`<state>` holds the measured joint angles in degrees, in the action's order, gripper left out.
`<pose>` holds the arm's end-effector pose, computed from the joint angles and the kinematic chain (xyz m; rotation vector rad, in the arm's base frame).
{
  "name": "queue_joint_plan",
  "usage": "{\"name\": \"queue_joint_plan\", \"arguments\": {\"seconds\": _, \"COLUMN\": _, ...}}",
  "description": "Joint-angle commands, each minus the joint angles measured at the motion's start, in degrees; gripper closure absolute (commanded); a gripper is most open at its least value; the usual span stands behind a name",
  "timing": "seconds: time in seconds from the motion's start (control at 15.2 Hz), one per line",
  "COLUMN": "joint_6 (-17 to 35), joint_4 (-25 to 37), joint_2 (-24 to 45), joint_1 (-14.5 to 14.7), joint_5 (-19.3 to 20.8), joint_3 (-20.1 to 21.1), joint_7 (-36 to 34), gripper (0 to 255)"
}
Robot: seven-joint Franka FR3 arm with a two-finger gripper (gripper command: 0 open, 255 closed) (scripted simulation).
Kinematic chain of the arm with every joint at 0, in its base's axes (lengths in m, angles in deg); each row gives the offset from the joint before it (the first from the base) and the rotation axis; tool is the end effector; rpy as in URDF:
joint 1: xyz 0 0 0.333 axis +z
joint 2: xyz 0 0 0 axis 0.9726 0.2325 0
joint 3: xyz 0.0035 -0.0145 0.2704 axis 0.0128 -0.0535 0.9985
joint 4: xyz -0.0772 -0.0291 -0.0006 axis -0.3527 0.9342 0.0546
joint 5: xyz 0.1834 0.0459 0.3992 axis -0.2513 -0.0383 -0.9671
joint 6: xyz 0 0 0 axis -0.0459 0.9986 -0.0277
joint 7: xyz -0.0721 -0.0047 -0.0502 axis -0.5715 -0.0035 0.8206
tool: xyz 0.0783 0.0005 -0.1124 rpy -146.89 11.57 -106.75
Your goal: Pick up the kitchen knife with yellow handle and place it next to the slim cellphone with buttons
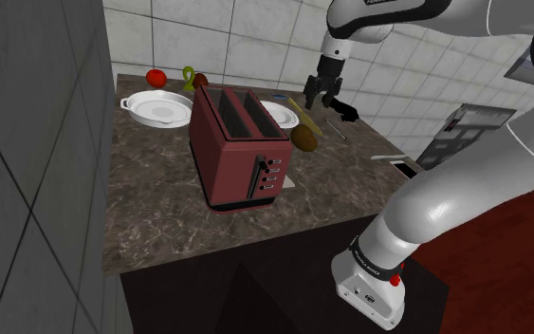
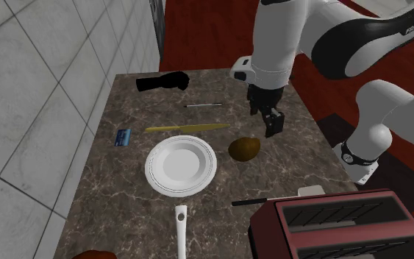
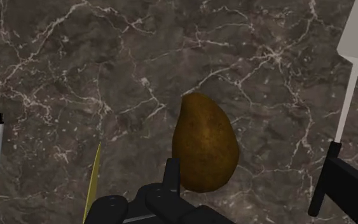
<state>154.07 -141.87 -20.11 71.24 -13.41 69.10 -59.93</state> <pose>0.4801 -0.1750 0.3950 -3.1211 0.2699 0.1639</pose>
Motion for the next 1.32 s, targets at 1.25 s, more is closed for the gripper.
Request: {"name": "queue_joint_plan", "arguments": {"seconds": 1.25, "joint_6": 4.3, "joint_4": 39.5, "joint_2": 45.1, "joint_1": -10.8, "joint_5": -11.6, "joint_3": -6.8, "joint_7": 8.4, "gripper": 0}}
